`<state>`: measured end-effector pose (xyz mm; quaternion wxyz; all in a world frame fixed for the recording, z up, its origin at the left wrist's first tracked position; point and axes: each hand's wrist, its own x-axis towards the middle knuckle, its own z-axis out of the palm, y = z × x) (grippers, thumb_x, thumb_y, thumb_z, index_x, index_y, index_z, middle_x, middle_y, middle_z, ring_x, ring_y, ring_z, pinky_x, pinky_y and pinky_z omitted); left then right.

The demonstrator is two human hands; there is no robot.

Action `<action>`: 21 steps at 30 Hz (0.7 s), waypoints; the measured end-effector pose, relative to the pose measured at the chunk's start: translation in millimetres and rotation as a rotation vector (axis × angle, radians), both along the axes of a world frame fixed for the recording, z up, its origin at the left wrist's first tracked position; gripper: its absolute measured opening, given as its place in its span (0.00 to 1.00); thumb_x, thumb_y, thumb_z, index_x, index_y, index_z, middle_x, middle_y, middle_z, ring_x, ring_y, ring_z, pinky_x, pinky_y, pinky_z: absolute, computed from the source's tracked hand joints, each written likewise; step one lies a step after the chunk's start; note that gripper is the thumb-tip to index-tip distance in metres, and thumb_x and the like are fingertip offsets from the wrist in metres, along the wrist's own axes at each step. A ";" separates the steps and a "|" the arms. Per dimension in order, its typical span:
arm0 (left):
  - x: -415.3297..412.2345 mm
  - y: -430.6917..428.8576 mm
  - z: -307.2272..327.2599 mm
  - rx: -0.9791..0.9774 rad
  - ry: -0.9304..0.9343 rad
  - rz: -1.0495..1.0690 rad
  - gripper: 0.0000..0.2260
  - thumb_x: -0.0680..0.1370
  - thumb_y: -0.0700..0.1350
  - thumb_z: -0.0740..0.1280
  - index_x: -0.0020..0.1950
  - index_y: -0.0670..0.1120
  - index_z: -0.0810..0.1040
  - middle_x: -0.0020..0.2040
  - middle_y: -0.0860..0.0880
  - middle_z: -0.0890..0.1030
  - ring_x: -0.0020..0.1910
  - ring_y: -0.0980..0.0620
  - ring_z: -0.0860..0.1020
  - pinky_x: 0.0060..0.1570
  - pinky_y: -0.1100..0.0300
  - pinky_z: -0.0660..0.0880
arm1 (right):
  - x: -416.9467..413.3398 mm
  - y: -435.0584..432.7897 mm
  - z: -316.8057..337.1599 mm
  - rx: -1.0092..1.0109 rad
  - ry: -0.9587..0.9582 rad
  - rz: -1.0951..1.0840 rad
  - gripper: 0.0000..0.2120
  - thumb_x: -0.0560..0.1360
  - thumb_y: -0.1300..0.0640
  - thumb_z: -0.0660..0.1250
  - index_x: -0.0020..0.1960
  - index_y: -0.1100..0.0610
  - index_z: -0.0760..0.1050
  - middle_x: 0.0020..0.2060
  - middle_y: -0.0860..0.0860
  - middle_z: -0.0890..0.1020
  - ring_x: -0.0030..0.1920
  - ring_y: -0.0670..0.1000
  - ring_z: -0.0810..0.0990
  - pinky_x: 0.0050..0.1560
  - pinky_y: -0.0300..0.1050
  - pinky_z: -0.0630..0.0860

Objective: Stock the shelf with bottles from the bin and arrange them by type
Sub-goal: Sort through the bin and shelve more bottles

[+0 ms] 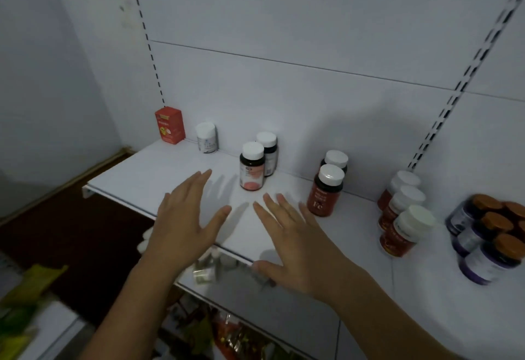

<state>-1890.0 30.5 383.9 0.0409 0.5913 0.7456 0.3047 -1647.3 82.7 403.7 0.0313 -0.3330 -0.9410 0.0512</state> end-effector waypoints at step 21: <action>77.6 -391.1 -81.9 -0.529 0.204 0.647 0.38 0.78 0.74 0.56 0.84 0.57 0.55 0.83 0.54 0.62 0.82 0.49 0.61 0.81 0.39 0.57 | -54.3 -188.3 -104.8 -0.238 -0.159 0.645 0.46 0.78 0.32 0.62 0.85 0.46 0.39 0.84 0.47 0.44 0.84 0.51 0.42 0.83 0.59 0.44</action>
